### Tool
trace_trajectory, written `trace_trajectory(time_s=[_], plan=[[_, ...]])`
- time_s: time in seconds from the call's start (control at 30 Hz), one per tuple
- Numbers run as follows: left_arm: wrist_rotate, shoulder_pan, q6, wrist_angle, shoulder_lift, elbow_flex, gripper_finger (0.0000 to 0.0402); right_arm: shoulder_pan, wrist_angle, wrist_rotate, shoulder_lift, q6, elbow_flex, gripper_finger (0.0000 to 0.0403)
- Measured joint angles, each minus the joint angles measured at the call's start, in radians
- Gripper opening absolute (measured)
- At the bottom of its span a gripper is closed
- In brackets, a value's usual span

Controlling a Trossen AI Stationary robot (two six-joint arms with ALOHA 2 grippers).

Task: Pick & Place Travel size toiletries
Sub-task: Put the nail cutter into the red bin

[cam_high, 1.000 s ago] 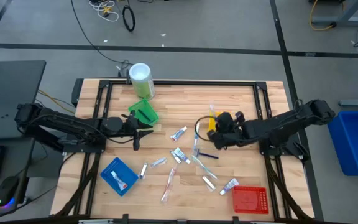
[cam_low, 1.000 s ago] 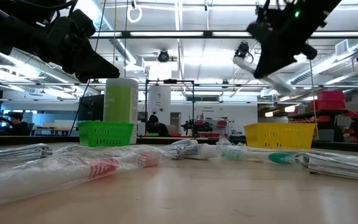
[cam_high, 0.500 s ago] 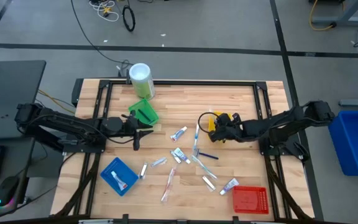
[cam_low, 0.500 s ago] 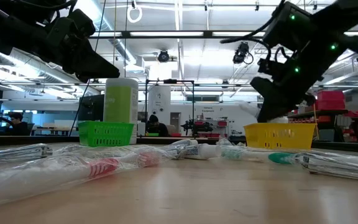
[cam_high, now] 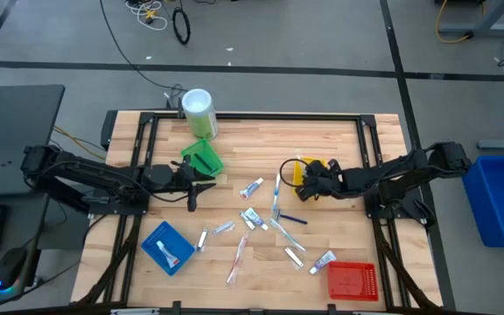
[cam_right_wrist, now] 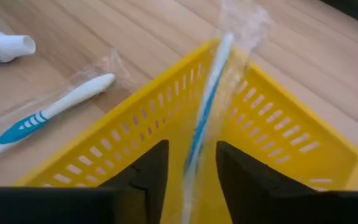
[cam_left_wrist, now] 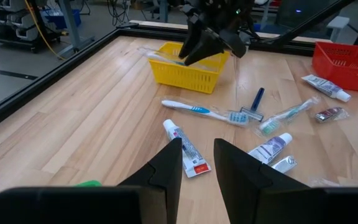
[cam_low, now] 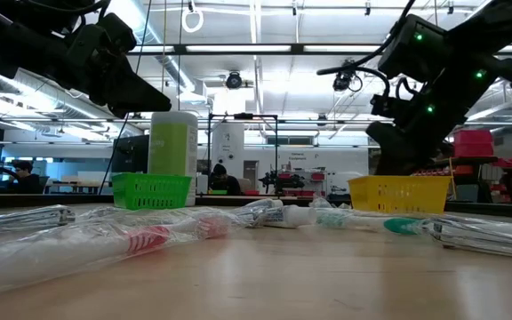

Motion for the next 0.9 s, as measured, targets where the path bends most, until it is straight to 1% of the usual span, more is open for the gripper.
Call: trace_trajectory(time_s=[0.17,0.3,0.37,0.43,0.57,0.63,0.77,0.83,0.9], plan=[[0.000,0.000,0.000,0.000,0.000,0.000,0.0100,0.000,-0.052,0.000,-0.001,-0.081,0.060,0.0191],[0.000,0.000,0.000,0.000,0.000,0.000,0.0100,0.002,-0.082,-0.001,-0.001,-0.151,0.132,0.0210],[0.000,0.000,0.000,0.000,0.000,0.000,0.0100,0.004,-0.085,-0.028,-0.001,-0.180,0.166,0.0215],[0.000,0.000,0.000,0.000,0.000,0.000,0.0100,0.009,-0.081,-0.078,-0.001,-0.208,0.197,0.0219],[0.000,0.000,0.000,0.000,0.000,0.000,0.0100,0.025,-0.067,-0.218,-0.001,-0.252,0.239,0.0224],[0.000,0.000,-0.003,0.005,0.000,0.000,0.0100,0.037,-0.036,-0.295,-0.002,-0.260,0.243,0.0226],[0.004,0.000,-0.059,0.035,0.000,0.000,0.0100,0.064,0.024,-0.428,-0.002,-0.261,0.243,0.0231],[0.005,0.000,-0.071,0.064,0.000,0.000,0.0100,0.081,0.041,-0.468,-0.002,-0.260,0.243,0.0234],[0.022,0.000,-0.064,0.086,0.000,0.000,0.0100,0.103,0.056,-0.479,-0.002,-0.260,0.243,0.0235]])
